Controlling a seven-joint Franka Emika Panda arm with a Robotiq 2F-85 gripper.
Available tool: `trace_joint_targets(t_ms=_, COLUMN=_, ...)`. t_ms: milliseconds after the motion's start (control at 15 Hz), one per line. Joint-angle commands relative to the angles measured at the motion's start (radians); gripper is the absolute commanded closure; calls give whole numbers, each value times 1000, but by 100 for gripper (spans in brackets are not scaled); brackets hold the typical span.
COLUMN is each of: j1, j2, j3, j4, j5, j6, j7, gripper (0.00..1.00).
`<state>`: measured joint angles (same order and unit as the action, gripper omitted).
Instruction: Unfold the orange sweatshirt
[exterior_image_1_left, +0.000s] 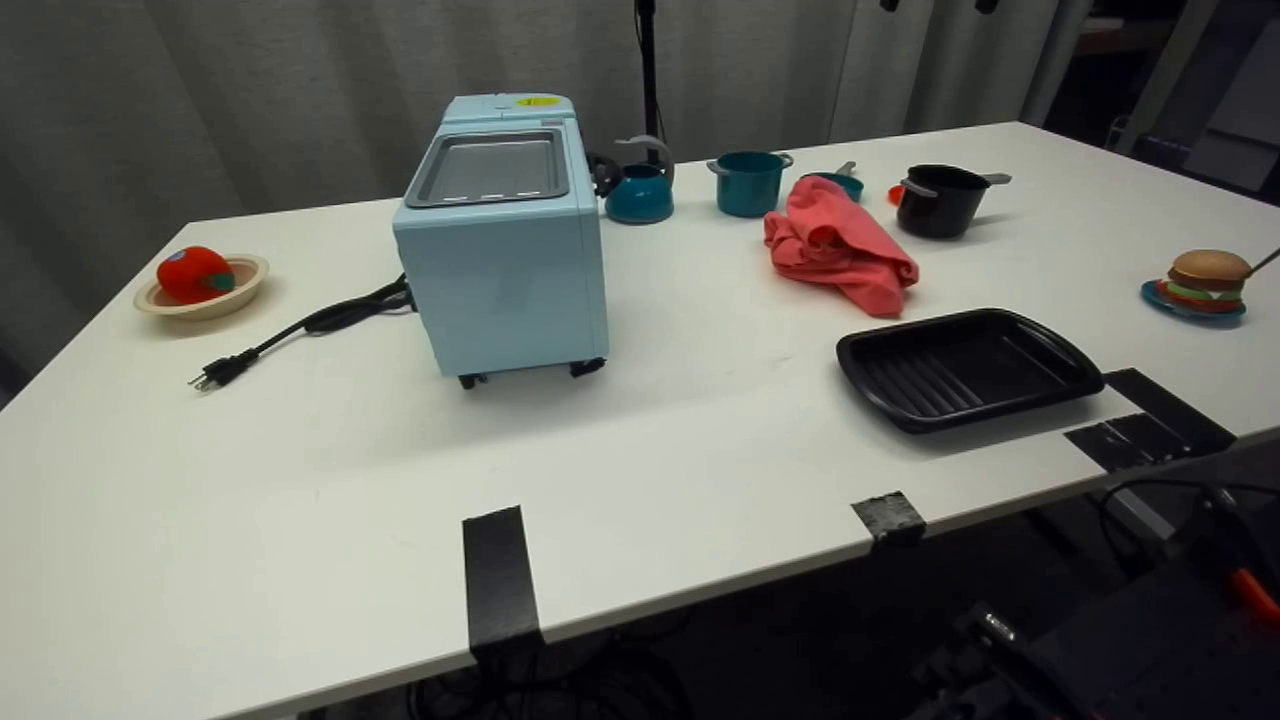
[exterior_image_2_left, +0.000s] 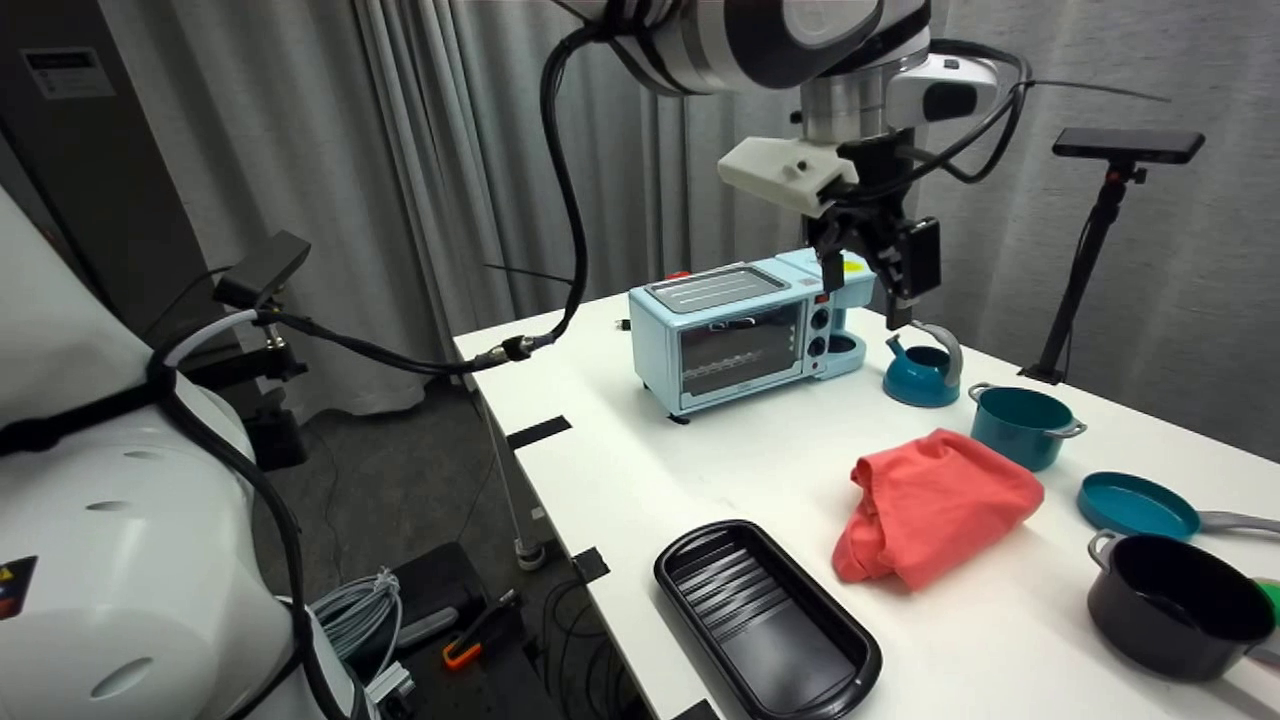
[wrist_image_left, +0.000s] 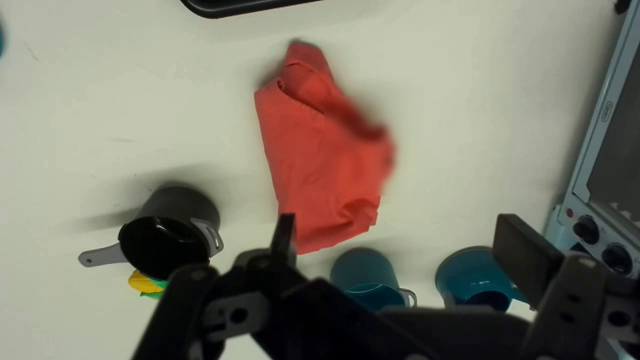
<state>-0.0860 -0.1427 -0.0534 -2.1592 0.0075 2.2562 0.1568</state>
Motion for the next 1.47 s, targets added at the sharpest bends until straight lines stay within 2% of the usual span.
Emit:
trace_joint_targets(t_ms=0, j1=4, j2=-3, j3=0, j4=2, j5=0, j6=-2, j7=0, gripper=0)
trace_joint_targets(t_ms=133, j1=4, j2=21, j3=-2, j4=15, j5=5, j6=6, j7=-8, gripper=0)
trace_joint_targets(t_ms=933, j1=24, j2=478, j3=-7, j4=250, j5=-9, j6=132, j7=4, gripper=0)
trace_joint_targets(t_ms=1400, j1=52, j2=707, j3=-26, j4=427, j5=-48, j6=108, j7=13, gripper=0)
